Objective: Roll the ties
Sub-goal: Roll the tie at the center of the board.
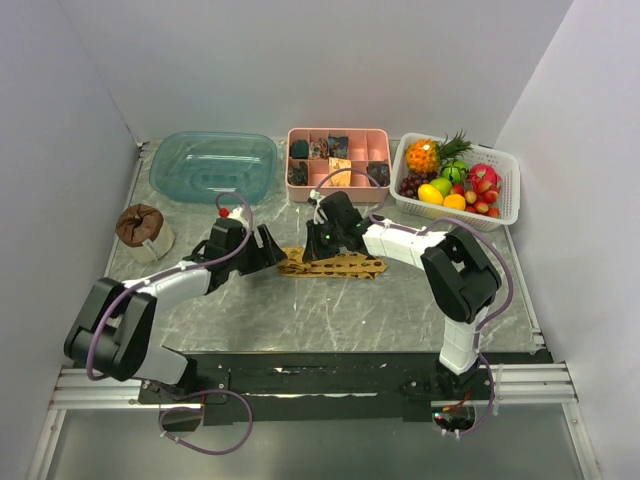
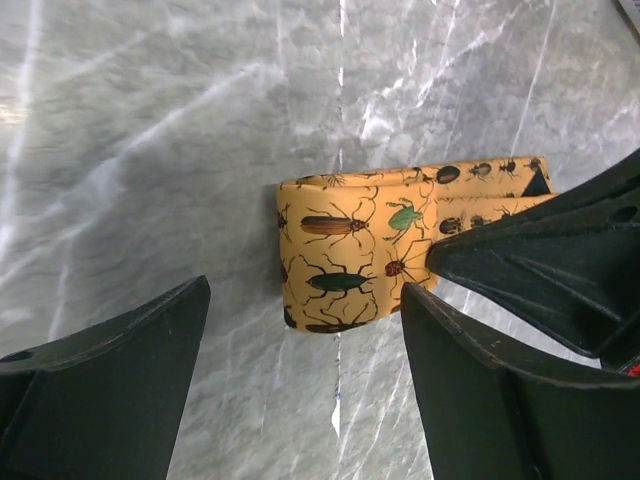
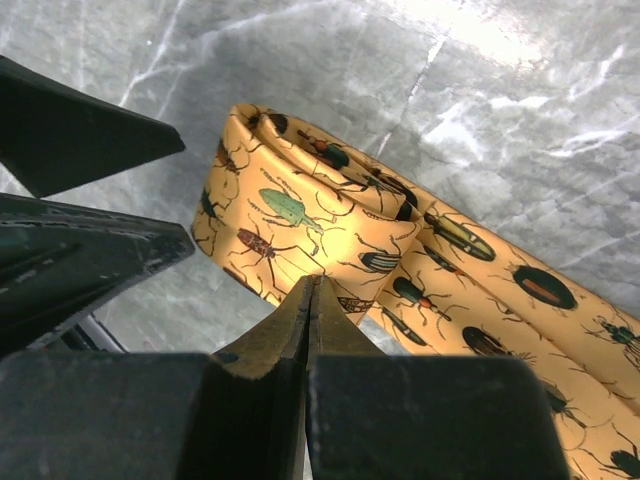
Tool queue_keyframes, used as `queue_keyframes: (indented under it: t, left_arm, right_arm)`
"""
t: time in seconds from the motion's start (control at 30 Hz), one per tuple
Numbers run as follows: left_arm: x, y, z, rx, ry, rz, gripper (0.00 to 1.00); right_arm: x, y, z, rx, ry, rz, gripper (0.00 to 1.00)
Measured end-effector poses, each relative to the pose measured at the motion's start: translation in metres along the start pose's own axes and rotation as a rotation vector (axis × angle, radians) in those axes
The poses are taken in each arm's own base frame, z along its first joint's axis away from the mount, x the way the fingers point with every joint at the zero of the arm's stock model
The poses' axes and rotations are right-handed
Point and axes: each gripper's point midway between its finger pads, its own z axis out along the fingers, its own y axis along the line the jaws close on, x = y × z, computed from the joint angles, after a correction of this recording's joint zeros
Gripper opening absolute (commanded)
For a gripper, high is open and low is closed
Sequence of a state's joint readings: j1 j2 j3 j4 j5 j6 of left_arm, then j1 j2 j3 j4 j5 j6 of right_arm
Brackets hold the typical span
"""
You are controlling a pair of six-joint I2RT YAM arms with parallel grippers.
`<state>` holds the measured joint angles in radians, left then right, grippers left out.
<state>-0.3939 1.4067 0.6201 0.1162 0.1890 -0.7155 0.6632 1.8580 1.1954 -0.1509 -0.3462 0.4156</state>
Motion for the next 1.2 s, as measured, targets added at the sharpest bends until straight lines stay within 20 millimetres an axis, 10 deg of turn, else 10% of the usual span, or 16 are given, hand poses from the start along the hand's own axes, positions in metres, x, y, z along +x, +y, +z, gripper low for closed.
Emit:
queue_keyframes:
  t: [0.73,1.2]
  left_arm:
    - [0.014,-0.018,0.031,0.179,0.018,-0.079,0.72]
    - [0.027,-0.021,0.039,0.18,0.047,-0.067,0.4]
  right_arm:
    - [0.009,-0.014,0.006,0.055,0.037,0.006,0.0]
    - [0.01,-0.014,0.014,0.038,0.053,0.011,0.0]
